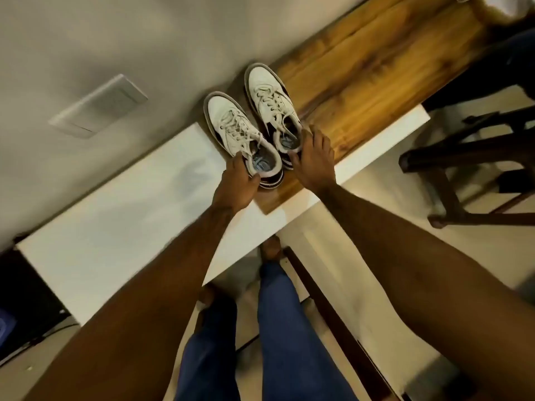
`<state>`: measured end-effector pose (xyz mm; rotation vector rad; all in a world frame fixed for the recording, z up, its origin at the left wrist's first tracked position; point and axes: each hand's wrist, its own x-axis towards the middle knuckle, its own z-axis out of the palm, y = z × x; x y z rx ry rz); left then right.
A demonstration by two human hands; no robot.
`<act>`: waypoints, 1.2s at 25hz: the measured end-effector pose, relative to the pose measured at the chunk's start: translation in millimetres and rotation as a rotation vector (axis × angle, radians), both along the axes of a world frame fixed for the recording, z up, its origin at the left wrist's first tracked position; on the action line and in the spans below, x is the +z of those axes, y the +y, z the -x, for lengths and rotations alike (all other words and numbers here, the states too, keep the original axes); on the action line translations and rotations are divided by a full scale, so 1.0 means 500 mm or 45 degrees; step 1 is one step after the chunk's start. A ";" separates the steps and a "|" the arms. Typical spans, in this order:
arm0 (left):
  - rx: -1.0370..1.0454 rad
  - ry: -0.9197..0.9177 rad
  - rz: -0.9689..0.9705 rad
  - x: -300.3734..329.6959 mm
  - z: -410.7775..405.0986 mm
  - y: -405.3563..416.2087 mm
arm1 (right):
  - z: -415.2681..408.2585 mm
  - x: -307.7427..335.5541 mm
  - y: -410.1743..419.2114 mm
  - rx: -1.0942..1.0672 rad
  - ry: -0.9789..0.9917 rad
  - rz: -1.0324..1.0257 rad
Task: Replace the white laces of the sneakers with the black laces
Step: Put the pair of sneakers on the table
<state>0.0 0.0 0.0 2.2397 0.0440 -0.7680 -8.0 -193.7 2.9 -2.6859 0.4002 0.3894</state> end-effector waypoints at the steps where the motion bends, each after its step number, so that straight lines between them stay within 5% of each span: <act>1: 0.082 0.031 0.049 -0.022 -0.006 -0.010 | -0.010 -0.013 -0.006 -0.078 -0.011 -0.041; 5: 0.444 0.217 0.161 -0.071 -0.021 -0.049 | -0.037 -0.072 -0.009 -0.390 0.125 -0.460; 11: 0.634 0.197 0.131 -0.152 -0.053 -0.055 | -0.088 -0.106 -0.026 -0.562 0.234 -0.543; 19: 0.606 0.103 0.093 -0.105 0.001 -0.001 | -0.044 -0.171 0.011 -0.510 0.226 -0.537; 30: 0.840 0.141 -0.229 -0.043 0.286 0.382 | 0.163 -0.072 0.416 -0.199 0.354 -0.592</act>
